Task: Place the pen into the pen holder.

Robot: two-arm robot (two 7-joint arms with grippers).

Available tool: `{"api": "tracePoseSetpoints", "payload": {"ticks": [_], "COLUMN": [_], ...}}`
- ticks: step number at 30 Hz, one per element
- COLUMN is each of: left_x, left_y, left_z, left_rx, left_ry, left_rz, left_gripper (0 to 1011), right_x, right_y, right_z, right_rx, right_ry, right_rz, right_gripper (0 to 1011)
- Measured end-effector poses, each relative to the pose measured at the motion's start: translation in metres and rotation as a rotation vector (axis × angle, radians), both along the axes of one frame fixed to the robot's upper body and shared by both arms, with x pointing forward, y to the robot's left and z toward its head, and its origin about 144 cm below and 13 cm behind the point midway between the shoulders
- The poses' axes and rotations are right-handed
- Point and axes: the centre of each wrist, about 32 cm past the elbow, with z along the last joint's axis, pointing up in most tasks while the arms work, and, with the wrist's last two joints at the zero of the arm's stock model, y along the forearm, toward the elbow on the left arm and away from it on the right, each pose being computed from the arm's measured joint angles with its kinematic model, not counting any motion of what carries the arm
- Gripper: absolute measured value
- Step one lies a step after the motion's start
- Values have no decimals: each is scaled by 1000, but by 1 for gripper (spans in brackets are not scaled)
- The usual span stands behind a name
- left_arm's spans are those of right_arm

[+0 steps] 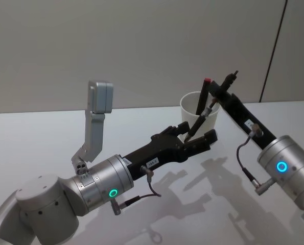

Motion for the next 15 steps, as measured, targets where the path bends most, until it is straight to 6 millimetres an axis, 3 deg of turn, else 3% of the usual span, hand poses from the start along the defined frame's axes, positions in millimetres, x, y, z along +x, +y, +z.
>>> {"api": "tracePoseSetpoints", "payload": {"ticks": [15], "left_x": [0], "left_y": [0], "left_z": [0], "left_rx": [0], "left_ry": [0], "left_rz": [0], "left_gripper": [1001], "right_x": [14], "right_y": [-13], "right_z": [5], "right_rx": [-50], "right_ry": [-61], "right_rz": [-67], "right_gripper": [161]}}
